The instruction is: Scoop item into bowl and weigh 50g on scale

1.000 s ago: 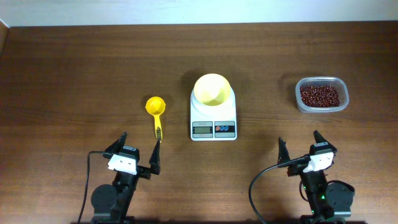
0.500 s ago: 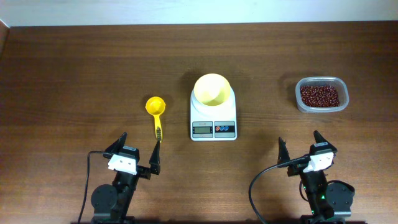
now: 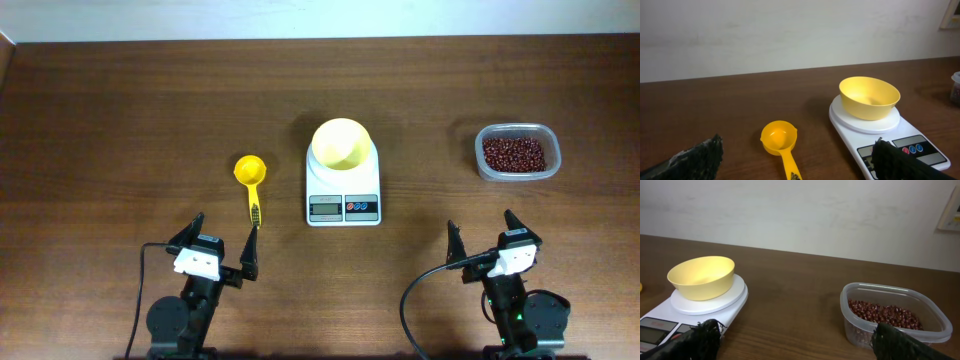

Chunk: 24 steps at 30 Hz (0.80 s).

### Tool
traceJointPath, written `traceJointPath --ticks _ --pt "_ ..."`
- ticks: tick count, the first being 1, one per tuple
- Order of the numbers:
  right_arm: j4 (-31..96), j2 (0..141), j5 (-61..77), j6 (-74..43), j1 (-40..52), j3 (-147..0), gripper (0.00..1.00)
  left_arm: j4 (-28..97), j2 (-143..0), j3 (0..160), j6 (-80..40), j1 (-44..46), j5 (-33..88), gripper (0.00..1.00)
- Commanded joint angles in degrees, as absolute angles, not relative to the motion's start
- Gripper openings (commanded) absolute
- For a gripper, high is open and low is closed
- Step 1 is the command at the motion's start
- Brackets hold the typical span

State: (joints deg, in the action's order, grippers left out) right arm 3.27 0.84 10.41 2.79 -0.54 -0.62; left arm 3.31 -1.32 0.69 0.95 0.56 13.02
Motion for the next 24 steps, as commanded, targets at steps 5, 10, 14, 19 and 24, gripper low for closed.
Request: traceJointPath --ticks 5,10,14,19,24 --pt "3.7 0.2 10.5 2.8 0.0 -0.3 0.99 3.7 -1.0 0.6 0.4 0.2 12.6 0.99" --pt "3.7 0.2 10.5 2.8 0.0 -0.3 0.99 3.7 -1.0 0.6 0.4 0.2 12.6 0.99" --pt "3.7 0.2 10.5 2.8 0.0 -0.3 0.99 3.7 -1.0 0.6 0.4 0.2 12.6 0.99" --pt "3.7 0.2 10.5 2.8 0.0 -0.3 0.99 3.6 -1.0 0.6 0.4 0.2 12.6 0.99" --pt "3.7 0.2 10.5 2.8 0.0 -0.3 0.99 3.6 -1.0 1.2 0.4 0.2 12.6 0.99"
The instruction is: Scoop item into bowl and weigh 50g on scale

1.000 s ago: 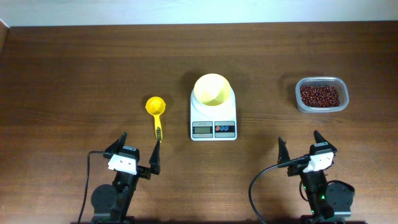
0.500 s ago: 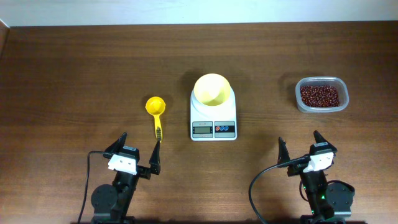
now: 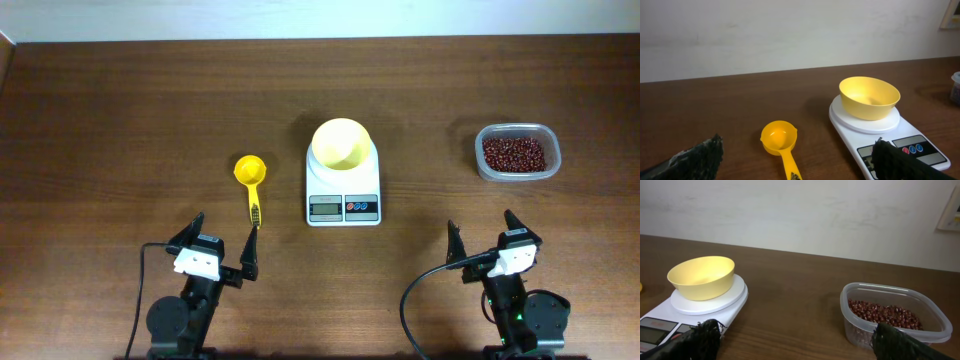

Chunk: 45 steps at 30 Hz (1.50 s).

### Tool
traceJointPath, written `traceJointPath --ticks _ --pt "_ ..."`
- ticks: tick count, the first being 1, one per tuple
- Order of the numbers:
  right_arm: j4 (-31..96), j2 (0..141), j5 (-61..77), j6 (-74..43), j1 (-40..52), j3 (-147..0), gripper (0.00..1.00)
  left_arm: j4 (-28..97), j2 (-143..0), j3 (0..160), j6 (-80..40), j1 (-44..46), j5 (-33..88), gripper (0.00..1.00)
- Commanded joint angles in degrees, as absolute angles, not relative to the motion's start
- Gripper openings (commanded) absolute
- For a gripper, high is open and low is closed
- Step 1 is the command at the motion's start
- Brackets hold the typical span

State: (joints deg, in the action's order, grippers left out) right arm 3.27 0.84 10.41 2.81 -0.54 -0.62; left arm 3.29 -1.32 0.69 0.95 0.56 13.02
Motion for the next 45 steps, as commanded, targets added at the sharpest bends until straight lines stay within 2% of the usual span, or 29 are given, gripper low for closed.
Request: traceJointPath --ticks 1,10,16,21,25,27,30,33,45 --pt "3.7 0.2 10.5 2.8 0.0 -0.3 0.99 3.7 -1.0 1.2 0.4 0.2 12.6 0.99" --pt "3.7 0.2 10.5 2.8 0.0 -0.3 0.99 3.9 -1.1 3.9 0.4 0.2 12.6 0.99" --pt "3.7 0.2 10.5 2.8 0.0 -0.3 0.99 10.0 -12.1 20.0 3.5 0.2 10.7 0.99" --pt "3.7 0.2 10.5 2.8 0.0 -0.3 0.99 24.0 -37.8 45.8 4.8 0.2 9.5 0.99" --pt "3.7 0.2 10.5 2.8 0.0 -0.3 0.99 39.4 -61.4 67.6 4.8 0.2 9.6 0.99" --pt "3.7 0.2 10.5 2.8 0.0 -0.3 0.99 51.5 -75.9 82.4 4.8 0.2 9.6 0.99" --pt "3.7 0.2 10.5 2.8 0.0 -0.3 0.99 61.5 -90.8 95.3 5.8 0.2 8.9 0.99" --pt "3.7 0.2 10.5 2.8 0.0 -0.3 0.99 61.8 -103.0 97.2 6.1 0.2 5.5 0.99" --pt "3.7 0.2 10.5 2.8 0.0 -0.3 0.99 61.6 -121.2 97.2 6.1 0.2 4.6 0.99"
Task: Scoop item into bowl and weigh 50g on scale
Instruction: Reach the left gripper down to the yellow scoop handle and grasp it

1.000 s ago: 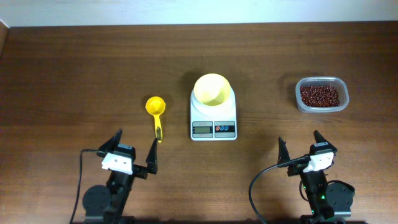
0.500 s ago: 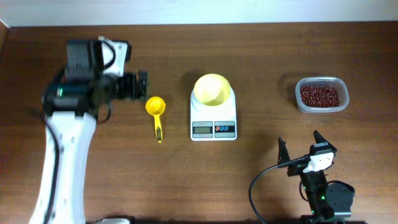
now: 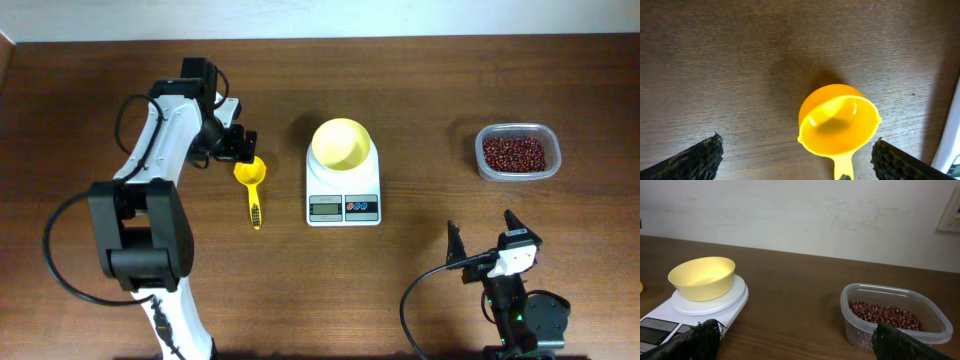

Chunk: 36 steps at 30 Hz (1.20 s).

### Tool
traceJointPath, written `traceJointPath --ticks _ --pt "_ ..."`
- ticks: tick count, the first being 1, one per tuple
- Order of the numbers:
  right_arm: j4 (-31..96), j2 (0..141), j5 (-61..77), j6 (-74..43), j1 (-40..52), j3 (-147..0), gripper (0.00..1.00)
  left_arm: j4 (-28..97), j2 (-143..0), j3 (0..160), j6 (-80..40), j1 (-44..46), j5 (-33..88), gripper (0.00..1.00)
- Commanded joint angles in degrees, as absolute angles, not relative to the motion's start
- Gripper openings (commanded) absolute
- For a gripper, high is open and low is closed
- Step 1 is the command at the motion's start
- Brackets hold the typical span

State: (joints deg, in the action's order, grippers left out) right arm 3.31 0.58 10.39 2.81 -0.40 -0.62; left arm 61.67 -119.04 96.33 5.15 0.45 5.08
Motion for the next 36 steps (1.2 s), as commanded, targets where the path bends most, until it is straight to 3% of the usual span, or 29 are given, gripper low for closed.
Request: traceJointPath --ticks 1,36 --pt "3.7 0.2 10.5 2.8 0.0 -0.3 0.98 61.6 -122.2 97.1 6.1 0.2 4.6 0.99" --pt "3.7 0.2 10.5 2.8 0.0 -0.3 0.99 49.3 -122.9 84.2 6.1 0.2 3.8 1.0"
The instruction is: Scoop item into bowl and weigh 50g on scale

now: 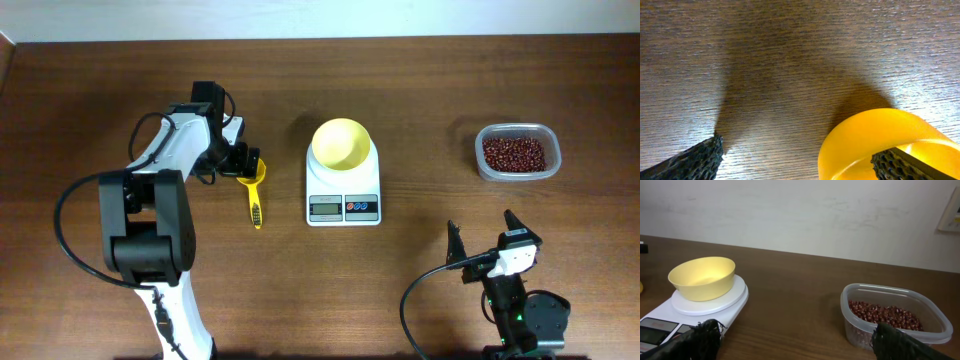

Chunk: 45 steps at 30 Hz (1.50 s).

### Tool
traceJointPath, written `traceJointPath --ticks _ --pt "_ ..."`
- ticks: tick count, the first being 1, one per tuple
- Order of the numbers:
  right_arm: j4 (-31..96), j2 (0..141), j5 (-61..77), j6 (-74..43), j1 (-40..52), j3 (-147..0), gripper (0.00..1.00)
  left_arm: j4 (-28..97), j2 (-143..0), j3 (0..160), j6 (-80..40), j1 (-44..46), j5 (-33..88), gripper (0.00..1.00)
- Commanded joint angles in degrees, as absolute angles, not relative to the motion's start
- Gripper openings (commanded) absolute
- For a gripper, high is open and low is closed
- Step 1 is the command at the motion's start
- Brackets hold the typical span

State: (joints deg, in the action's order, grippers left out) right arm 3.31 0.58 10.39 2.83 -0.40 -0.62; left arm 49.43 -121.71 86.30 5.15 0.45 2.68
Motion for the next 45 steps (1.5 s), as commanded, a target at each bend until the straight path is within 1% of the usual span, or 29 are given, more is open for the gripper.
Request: traceJointPath --ticks 1,2,5,7,11,12,13,17,20,21,25,27,28,29,30,31,32,35,36,39,41,43,45 --pt "3.7 0.2 10.5 2.8 0.0 -0.3 0.99 49.3 -122.9 84.2 6.1 0.2 3.8 0.96" --pt "3.7 0.2 10.5 2.8 0.0 -0.3 0.99 49.3 -122.9 84.2 6.1 0.2 3.8 0.69" --pt "3.7 0.2 10.5 2.8 0.0 -0.3 0.99 48.9 -122.9 84.2 6.1 0.2 3.9 0.38" --pt "3.7 0.2 10.5 2.8 0.0 -0.3 0.99 48.7 -122.9 84.2 6.1 0.2 3.9 0.27" --pt "3.7 0.2 10.5 2.8 0.0 -0.3 0.99 48.4 -122.9 84.2 6.1 0.2 5.6 0.1" --pt "3.7 0.2 10.5 2.8 0.0 -0.3 0.99 48.4 -122.9 84.2 6.1 0.2 5.6 0.02" --pt "3.7 0.2 10.5 2.8 0.0 -0.3 0.99 48.4 -122.9 84.2 6.1 0.2 5.6 0.0" --pt "3.7 0.2 10.5 2.8 0.0 -0.3 0.99 48.5 -122.9 84.3 6.0 0.2 6.7 0.0" --pt "3.7 0.2 10.5 2.8 0.0 -0.3 0.99 49.7 -121.5 85.4 6.0 0.2 11.8 0.0" --pt "3.7 0.2 10.5 2.8 0.0 -0.3 0.99 51.7 -120.4 87.3 5.8 0.2 13.3 0.0" --pt "3.7 0.2 10.5 2.8 0.0 -0.3 0.99 57.4 -114.5 91.6 4.3 0.2 13.3 0.0" --pt "3.7 0.2 10.5 2.8 0.0 -0.3 0.99 58.0 -109.9 91.8 -1.0 0.2 13.3 0.0" --pt "3.7 0.2 10.5 2.8 0.0 -0.3 0.99 58.2 -105.7 91.8 -7.3 0.2 13.3 0.0" --pt "3.7 0.2 10.5 2.8 0.0 -0.3 0.99 58.2 -103.7 91.8 -10.6 0.2 13.3 0.0" --pt "3.7 0.2 10.5 2.8 0.0 -0.3 0.99 58.2 -98.8 91.8 -23.0 0.2 13.4 0.0" --pt "3.7 0.2 10.5 2.8 0.0 -0.3 0.99 58.6 -96.3 91.8 -31.9 0.2 14.5 0.0" --pt "3.7 0.2 10.5 2.8 0.0 -0.3 0.99 58.6 -93.8 91.8 -37.8 0.2 16.1 0.0" --pt "3.7 0.2 10.5 2.8 0.0 -0.3 0.99 59.4 -92.0 91.8 -38.4 0.2 16.4 0.0" --pt "3.7 0.2 10.5 2.8 0.0 -0.3 0.99 61.2 -92.0 91.8 -39.0 0.2 18.8 0.0" --pt "3.6 0.2 10.9 2.6 0.0 -0.3 0.99 64.4 -92.0 91.8 -50.1 0.2 19.4 0.0" --pt "0.2 0.2 15.2 2.5 0.0 -0.3 0.99 65.3 -92.0 91.8 -55.7 0.2 19.4 0.0" --pt "-1.2 0.2 17.7 -8.6 0.0 -1.1 0.99 65.8 -92.0 91.8 -57.8 0.2 23.0 0.0" --pt "-0.4 0.3 20.0 -14.1 0.0 -3.2 0.99 65.4 -92.0 91.8 -60.6 0.8 24.3 0.0"
